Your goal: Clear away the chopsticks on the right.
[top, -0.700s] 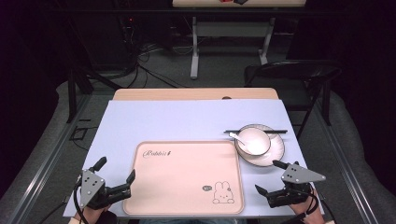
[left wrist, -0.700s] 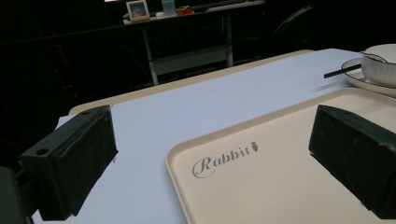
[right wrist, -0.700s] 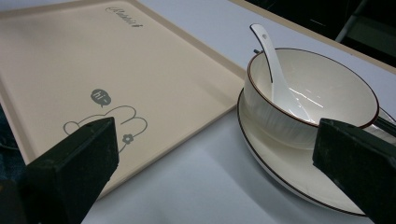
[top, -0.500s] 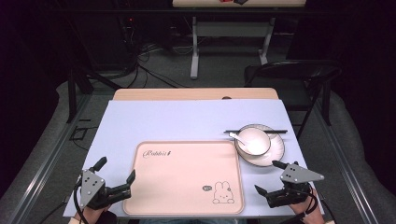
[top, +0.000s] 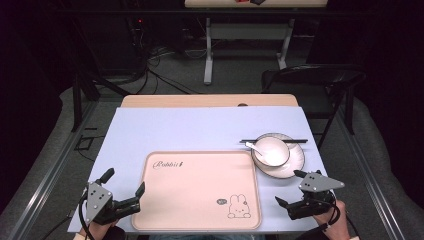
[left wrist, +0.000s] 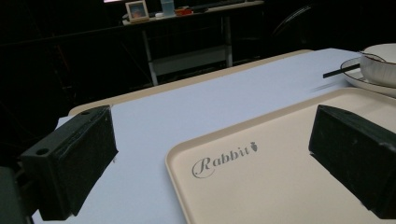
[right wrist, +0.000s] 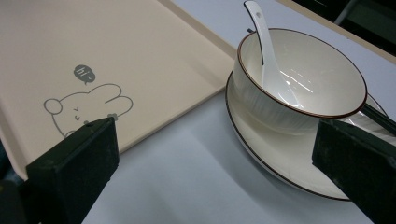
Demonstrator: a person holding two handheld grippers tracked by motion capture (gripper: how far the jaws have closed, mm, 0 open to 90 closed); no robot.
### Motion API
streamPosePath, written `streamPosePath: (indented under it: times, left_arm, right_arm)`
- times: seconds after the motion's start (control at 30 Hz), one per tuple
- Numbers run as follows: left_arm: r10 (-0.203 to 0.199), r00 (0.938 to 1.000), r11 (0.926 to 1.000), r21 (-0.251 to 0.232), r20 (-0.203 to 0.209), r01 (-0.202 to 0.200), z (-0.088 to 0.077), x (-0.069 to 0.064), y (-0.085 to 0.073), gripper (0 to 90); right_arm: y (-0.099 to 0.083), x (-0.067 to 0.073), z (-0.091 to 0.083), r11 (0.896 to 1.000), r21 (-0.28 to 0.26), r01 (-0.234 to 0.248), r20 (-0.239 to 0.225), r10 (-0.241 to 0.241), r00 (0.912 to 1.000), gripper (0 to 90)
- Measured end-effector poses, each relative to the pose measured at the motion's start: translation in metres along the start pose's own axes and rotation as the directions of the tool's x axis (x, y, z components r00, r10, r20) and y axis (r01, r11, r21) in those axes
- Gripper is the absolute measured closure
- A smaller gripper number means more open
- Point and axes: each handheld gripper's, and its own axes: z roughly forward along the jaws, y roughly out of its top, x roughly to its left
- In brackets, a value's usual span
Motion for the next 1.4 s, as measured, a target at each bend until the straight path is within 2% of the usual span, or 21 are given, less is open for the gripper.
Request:
streamPosePath:
  times: [0.03,0.07,0.1,0.17,0.3,0.33,0.37,0.4,0.43,0.47,0.53,0.57,0.6,0.7,0.73,1.13,1.2,1.23,1.33,1.4]
  left_arm:
    - [0.002,1.0000,1.0000,0.001,0.000,-0.002,0.000,0.000,0.000,0.6]
    - [0.002,1.0000,1.0000,0.001,0.000,-0.002,0.000,0.000,0.000,0.6]
    - [0.004,1.0000,1.0000,0.001,0.000,-0.004,0.000,0.000,0.000,0.6]
    - [0.003,1.0000,1.0000,0.001,-0.001,-0.003,0.000,0.000,0.000,0.6]
    - [0.000,1.0000,1.0000,0.002,-0.005,0.000,0.001,0.000,0.000,0.6]
    - [0.000,1.0000,1.0000,0.002,-0.005,0.000,0.001,0.000,0.000,0.6]
    - [0.002,1.0000,1.0000,0.003,-0.004,-0.002,0.001,0.000,0.000,0.6]
    - [0.002,1.0000,1.0000,0.003,-0.004,-0.002,0.001,0.000,0.000,0.6]
    - [0.000,1.0000,1.0000,0.002,-0.006,0.000,0.001,0.000,0.000,0.6]
    - [0.000,1.0000,1.0000,0.002,-0.006,0.000,0.001,0.000,0.000,0.6]
    - [-0.001,1.0000,1.0000,0.002,-0.007,0.001,0.001,0.000,0.000,0.6]
    - [-0.001,1.0000,1.0000,0.002,-0.007,0.001,0.001,0.000,0.000,0.6]
    - [0.000,1.0000,1.0000,0.003,-0.005,0.000,0.001,0.000,0.000,0.6]
    - [0.004,1.0000,1.0000,0.009,-0.003,-0.004,0.001,0.000,0.000,0.6]
    - [0.003,1.0000,1.0000,0.009,-0.004,-0.003,0.001,0.000,0.000,0.6]
    - [-0.001,1.0000,1.0000,0.009,-0.005,0.001,0.001,0.000,0.000,0.6]
    - [0.000,1.0000,1.0000,0.009,-0.005,0.000,0.001,0.000,0.000,0.6]
    - [0.000,1.0000,1.0000,0.009,-0.005,0.000,0.001,0.000,0.000,0.6]
    - [-0.001,1.0000,1.0000,0.009,-0.005,0.001,0.001,0.000,0.000,0.6]
    - [0.000,1.0000,1.0000,0.009,-0.004,0.000,0.001,0.000,0.000,0.6]
  right_arm:
    - [0.003,-0.002,-0.001,1.000,0.012,0.021,-0.001,-0.021,0.9998,0.8]
    - [0.003,-0.002,-0.001,1.000,0.012,0.021,-0.001,-0.021,0.9998,0.8]
    - [0.006,-0.005,-0.002,0.999,0.012,0.047,-0.033,-0.046,0.9984,0.8]
    - [0.009,-0.009,-0.002,0.997,0.034,0.075,-0.041,-0.074,0.9964,0.8]
    - [0.017,-0.020,0.000,0.992,0.080,0.097,-0.089,-0.090,0.9920,1.0]
    - [0.017,-0.020,0.000,0.992,0.080,0.097,-0.089,-0.090,0.9920,1.0]
    - [0.021,-0.025,0.002,0.986,0.113,0.124,-0.090,-0.114,0.9893,1.4]
    - [0.021,-0.025,0.002,0.986,0.113,0.124,-0.090,-0.114,0.9893,1.4]
    - [0.024,-0.031,0.005,0.980,0.140,0.139,-0.114,-0.123,0.9858,1.6]
    - [0.025,-0.033,0.005,0.978,0.151,0.142,-0.112,-0.126,0.9858,1.7]
    - [0.027,-0.039,0.006,0.972,0.179,0.151,-0.136,-0.128,0.9824,1.8]
    - [0.027,-0.039,0.006,0.972,0.179,0.151,-0.136,-0.128,0.9824,1.8]
    - [0.028,-0.042,0.006,0.967,0.191,0.167,-0.131,-0.144,0.9809,1.9]
    - [0.034,-0.054,0.007,0.961,0.216,0.174,-0.156,-0.142,0.9774,1.9]
    - [0.037,-0.062,0.009,0.955,0.240,0.174,-0.163,-0.137,0.9770,1.9]
    - [0.052,-0.107,0.020,0.929,0.308,0.207,-0.197,-0.150,0.9688,3.9]
    - [0.055,-0.116,0.022,0.927,0.309,0.211,-0.206,-0.151,0.9668,3.8]
    - [0.057,-0.118,0.022,0.926,0.315,0.207,-0.199,-0.149,0.9686,3.7]
    - [0.061,-0.124,0.023,0.922,0.320,0.220,-0.219,-0.154,0.9634,2.3]
    - [0.068,-0.131,0.026,0.913,0.336,0.234,-0.228,-0.162,0.9601,0.0]
